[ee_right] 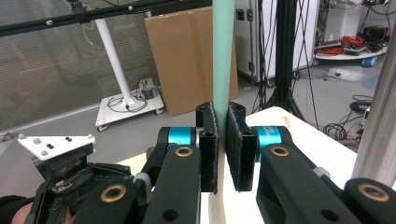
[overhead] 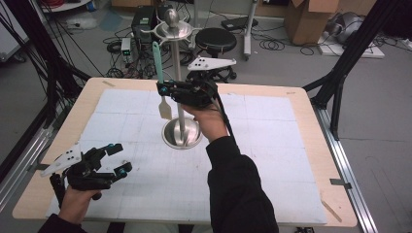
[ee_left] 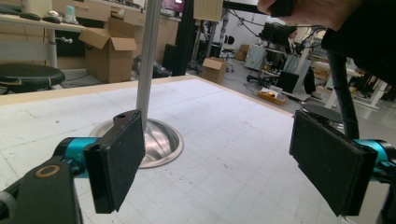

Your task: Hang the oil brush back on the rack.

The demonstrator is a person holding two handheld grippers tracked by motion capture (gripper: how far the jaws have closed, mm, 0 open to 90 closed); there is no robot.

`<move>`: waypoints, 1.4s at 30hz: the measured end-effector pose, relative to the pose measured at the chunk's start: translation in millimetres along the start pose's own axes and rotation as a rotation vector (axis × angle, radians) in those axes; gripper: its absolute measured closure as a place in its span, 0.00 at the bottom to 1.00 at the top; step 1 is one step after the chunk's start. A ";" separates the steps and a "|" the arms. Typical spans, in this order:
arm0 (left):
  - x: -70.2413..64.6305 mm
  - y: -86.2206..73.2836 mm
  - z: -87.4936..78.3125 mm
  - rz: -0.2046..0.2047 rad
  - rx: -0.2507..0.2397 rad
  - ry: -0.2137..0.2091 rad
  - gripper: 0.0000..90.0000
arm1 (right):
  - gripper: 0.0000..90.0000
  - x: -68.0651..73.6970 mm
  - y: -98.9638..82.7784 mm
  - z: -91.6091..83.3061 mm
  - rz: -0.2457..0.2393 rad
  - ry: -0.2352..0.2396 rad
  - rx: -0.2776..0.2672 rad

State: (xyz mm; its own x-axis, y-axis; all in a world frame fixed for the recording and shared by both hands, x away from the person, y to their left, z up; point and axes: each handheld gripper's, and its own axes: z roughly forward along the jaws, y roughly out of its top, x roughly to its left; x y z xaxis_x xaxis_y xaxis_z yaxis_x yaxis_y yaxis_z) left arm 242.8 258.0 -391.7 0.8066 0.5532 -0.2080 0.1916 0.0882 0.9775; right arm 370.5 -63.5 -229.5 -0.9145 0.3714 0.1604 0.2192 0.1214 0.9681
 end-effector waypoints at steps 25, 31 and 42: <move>0.2 -0.2 -0.4 -0.006 -0.004 0.001 0.21 | 0.93 -1.9 -3.1 -1.4 0.016 -0.017 0.007; 0.4 -0.3 -0.5 -0.006 -0.001 0.002 0.21 | 0.83 -3.5 -8.4 -5.4 0.009 -0.035 -0.011; 1.7 -1.6 -1.1 -0.013 0.003 0.007 0.21 | 0.44 0.6 -52.2 -37.9 -0.030 -0.187 -0.001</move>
State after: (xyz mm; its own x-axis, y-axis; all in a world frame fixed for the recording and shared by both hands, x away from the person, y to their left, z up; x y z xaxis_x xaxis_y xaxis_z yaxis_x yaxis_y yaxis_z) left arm 243.2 259.7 -393.6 0.8001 0.5577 -0.2208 0.2040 0.0931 0.9745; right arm 345.7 -104.5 -272.7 -0.8416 0.5321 0.0932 0.1925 0.1342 0.9721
